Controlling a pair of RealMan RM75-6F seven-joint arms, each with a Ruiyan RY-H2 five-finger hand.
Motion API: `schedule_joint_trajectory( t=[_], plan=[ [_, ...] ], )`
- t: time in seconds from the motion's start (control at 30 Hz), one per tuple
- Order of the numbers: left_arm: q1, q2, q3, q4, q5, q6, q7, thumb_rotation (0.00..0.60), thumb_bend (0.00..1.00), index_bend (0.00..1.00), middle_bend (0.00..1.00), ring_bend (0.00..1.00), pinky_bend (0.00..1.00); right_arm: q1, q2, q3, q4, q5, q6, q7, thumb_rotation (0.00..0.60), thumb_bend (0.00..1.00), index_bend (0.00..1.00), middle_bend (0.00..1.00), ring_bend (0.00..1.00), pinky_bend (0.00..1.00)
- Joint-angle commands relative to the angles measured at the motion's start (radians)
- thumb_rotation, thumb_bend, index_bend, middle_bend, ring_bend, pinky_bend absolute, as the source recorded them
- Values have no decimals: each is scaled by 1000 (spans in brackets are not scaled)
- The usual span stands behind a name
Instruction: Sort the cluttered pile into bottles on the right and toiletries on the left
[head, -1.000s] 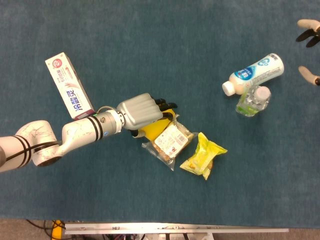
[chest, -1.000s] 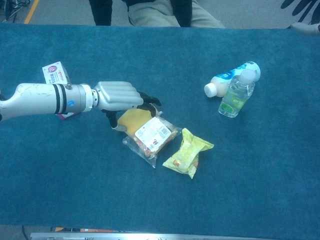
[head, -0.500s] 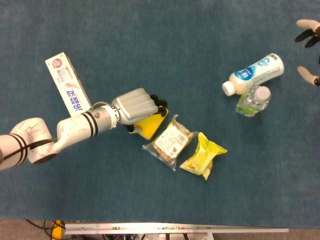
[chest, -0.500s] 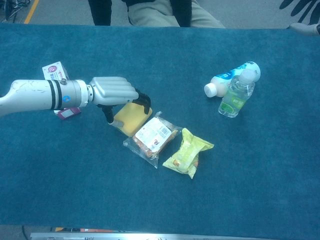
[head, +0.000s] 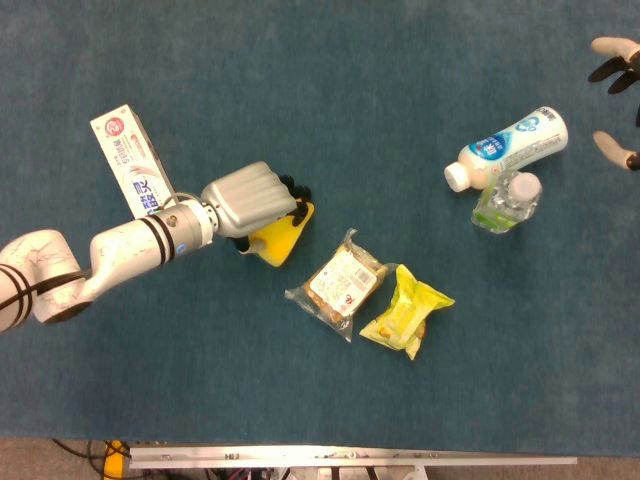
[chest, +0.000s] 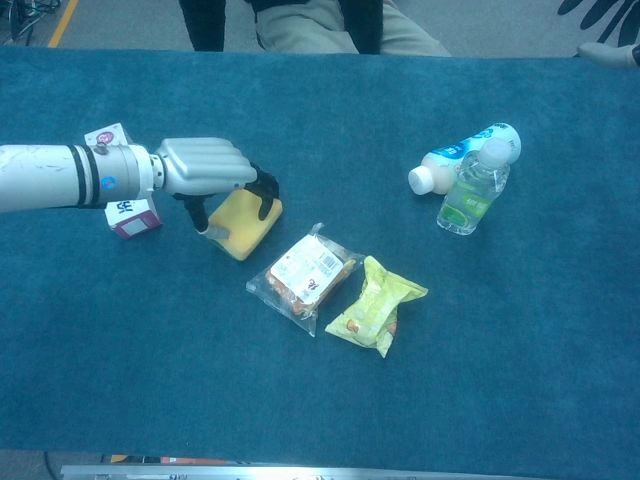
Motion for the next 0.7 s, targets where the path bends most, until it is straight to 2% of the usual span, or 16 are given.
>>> schedule_joint_trajectory(
  t=[0.03, 0.7],
  plan=[
    [6, 20, 5, -5, -3, 1, 10, 600, 358, 371, 227, 317, 573, 0, 0, 1, -2, 1, 1, -1, 600, 277, 162, 338, 358, 553],
    [67, 166, 2, 10, -79, -10, 65, 600, 358, 364, 220, 315, 569, 1, -2, 3, -11, 3, 0, -12, 600, 277, 162, 337, 359, 553]
  ],
)
